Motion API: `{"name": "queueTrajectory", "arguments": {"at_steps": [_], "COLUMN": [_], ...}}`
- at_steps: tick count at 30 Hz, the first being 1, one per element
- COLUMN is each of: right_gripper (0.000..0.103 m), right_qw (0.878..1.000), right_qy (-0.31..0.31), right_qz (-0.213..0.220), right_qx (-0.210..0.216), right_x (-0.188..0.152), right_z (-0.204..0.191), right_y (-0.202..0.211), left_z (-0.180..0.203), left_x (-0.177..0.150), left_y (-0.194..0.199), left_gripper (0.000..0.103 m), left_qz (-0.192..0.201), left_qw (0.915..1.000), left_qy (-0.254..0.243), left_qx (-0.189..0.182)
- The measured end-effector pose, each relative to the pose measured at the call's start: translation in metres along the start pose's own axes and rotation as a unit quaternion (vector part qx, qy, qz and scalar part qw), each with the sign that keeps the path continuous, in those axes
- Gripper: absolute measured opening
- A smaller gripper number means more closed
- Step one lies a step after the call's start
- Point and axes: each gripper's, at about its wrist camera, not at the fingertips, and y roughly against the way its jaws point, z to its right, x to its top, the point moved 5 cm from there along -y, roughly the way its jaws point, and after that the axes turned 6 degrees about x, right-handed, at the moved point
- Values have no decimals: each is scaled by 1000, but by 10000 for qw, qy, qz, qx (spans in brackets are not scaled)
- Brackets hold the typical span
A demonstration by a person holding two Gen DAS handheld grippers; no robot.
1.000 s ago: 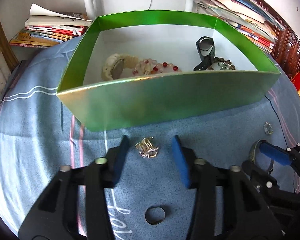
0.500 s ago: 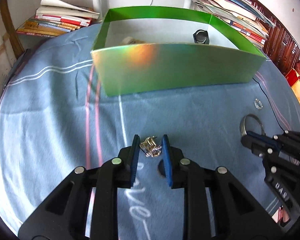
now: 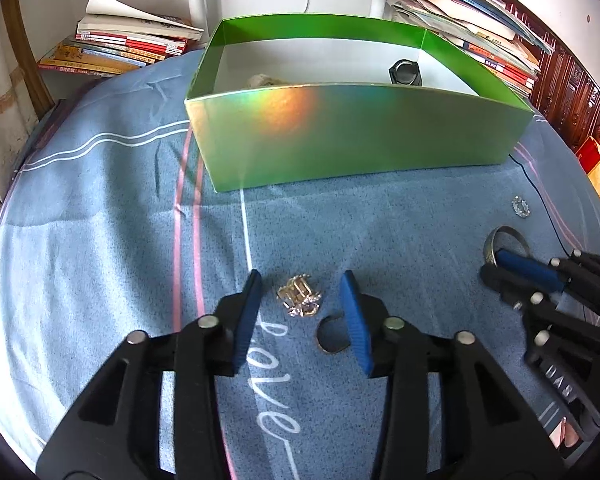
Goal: Organize jewelry
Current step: 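Carry the charm and bangle over the green box and open both tools, then withdraw both open tools from the box over the two rings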
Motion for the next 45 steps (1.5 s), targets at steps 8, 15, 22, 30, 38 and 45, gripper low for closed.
{"name": "queueTrajectory", "arguments": {"at_steps": [8, 15, 22, 30, 38, 45], "right_gripper": [3, 4, 3, 3, 15, 45], "right_qw": [9998, 9939, 9869, 9972, 9989, 9947], "right_qy": [26, 188, 380, 164, 51, -297], "right_qz": [217, 1080, 1516, 608, 324, 952], "right_qx": [37, -88, -409, -399, -339, -252], "right_x": [11, 65, 138, 152, 149, 139], "right_z": [0, 11, 25, 45, 60, 71], "right_y": [17, 70, 76, -13, -39, 28], "left_z": [-3, -6, -9, 4, 7, -11], "left_x": [6, 36, 116, 175, 174, 166], "left_y": [11, 50, 61, -17, -55, -15], "left_gripper": [22, 22, 22, 22, 29, 64], "left_qz": [126, 654, 1071, 495, 130, 418], "left_qw": [9999, 9977, 9942, 9987, 9999, 9986], "left_qy": [63, 48, 15, -42, 79, 305], "left_qx": [-40, -145, -76, 122, 72, 84]}}
